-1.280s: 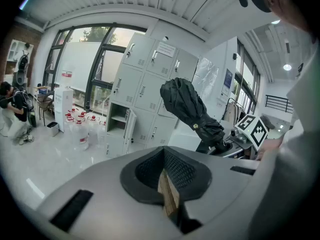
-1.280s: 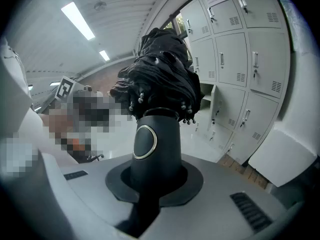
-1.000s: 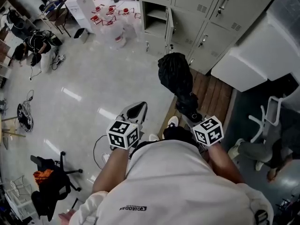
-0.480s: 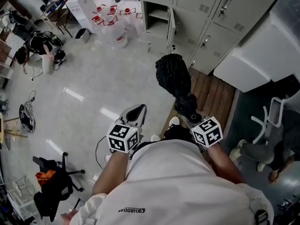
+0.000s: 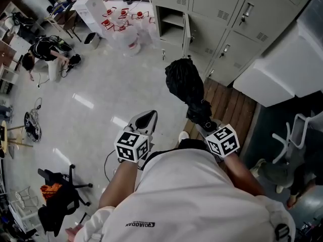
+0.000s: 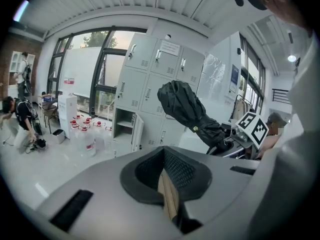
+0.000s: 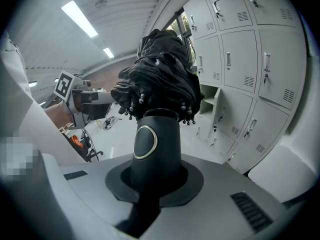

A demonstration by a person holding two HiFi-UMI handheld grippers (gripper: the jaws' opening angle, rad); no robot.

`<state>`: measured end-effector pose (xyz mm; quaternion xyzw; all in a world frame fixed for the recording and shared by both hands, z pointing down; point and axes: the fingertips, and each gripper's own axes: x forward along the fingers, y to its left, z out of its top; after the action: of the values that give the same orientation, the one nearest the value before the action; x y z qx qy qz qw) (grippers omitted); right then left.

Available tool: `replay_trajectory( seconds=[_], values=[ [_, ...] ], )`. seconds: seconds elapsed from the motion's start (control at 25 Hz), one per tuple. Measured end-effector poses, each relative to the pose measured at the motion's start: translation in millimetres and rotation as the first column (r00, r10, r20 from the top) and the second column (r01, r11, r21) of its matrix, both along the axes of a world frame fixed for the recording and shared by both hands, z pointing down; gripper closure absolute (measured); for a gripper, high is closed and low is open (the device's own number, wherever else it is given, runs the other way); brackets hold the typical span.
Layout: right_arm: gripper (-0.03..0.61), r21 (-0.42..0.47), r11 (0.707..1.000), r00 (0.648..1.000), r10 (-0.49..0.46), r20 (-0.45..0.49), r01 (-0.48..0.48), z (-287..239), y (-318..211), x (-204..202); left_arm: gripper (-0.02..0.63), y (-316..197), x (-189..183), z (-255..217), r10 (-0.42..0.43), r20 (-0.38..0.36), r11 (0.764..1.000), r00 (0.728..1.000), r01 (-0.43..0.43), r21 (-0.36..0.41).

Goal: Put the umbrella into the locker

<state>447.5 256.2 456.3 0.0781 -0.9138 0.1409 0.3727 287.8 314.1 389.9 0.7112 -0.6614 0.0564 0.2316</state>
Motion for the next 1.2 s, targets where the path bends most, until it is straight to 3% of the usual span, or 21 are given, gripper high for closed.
replay_trajectory(
  seconds=[0.36,0.44,0.52,0.72,0.92,1.2],
  values=[
    [0.514,-0.013,0.996,0.996,-0.089,0.024,0.09,0.7,-75.9,-40.6,0.6,-58.9,-34.6,-2.5,-0.117,0.017,0.993,0.993,0.117,0.004],
    [0.514,-0.009,0.994,0.993,-0.11,0.03,0.11,6.8,-87.7,-50.4,0.6,-70.3,-39.0,2.1,-0.132,0.049,0.991,0.99,0.132,0.004],
    [0.514,-0.022,0.992,0.992,-0.123,0.031,0.123,13.8,-95.8,-62.0,0.6,-77.6,-42.8,7.4,-0.128,0.079,0.991,0.989,0.129,-0.015],
    [0.514,-0.082,0.989,0.992,-0.125,0.029,0.127,26.2,-101.0,-74.7,0.6,-79.0,-61.6,19.7,-0.116,0.061,0.989,0.991,0.121,-0.088],
    [0.514,-0.083,0.992,0.996,-0.089,0.007,0.089,55.5,-127.8,-101.9,0.6,-106.5,-107.6,36.1,-0.136,0.056,0.988,0.989,0.139,-0.063],
    [0.514,-0.016,0.997,0.997,-0.07,-0.033,0.07,98.3,-148.3,-173.7,0.6,-132.8,-181.6,84.3,-0.048,0.064,0.998,0.997,0.051,-0.048]
  ],
)
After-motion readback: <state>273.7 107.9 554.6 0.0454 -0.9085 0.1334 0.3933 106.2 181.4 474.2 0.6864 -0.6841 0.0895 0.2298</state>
